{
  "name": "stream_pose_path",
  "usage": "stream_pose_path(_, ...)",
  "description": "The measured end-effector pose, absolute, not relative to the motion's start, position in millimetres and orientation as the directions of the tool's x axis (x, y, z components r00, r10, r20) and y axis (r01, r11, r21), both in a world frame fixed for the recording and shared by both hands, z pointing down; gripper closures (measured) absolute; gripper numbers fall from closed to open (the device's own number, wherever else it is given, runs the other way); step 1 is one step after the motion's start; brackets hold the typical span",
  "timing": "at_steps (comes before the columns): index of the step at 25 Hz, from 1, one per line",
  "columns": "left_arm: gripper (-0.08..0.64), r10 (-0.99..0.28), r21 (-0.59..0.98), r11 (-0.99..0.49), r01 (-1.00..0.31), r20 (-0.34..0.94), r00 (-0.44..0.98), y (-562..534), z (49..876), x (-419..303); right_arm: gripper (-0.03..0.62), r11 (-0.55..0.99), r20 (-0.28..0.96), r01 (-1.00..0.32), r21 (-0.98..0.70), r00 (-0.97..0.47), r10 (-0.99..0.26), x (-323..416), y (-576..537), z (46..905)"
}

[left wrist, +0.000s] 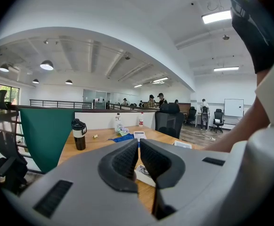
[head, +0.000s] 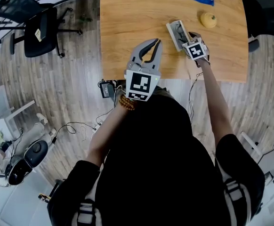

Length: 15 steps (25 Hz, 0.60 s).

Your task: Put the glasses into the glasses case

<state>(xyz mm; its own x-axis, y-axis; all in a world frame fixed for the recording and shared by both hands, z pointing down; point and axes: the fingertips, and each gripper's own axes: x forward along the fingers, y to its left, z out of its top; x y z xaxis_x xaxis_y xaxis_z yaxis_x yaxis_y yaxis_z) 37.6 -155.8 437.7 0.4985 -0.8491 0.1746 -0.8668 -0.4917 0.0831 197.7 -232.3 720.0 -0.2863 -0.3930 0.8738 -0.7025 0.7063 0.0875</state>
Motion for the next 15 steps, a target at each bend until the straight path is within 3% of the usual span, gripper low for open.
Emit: stream_pose_path(15,0.528,-0.837,0.080,-0.510,-0.857,0.184,0.515,-157.5,443.2,49.5,0.309,0.660,0.876,-0.741,0.126,-0.229,-0.424,222.4,-226.7,734.7)
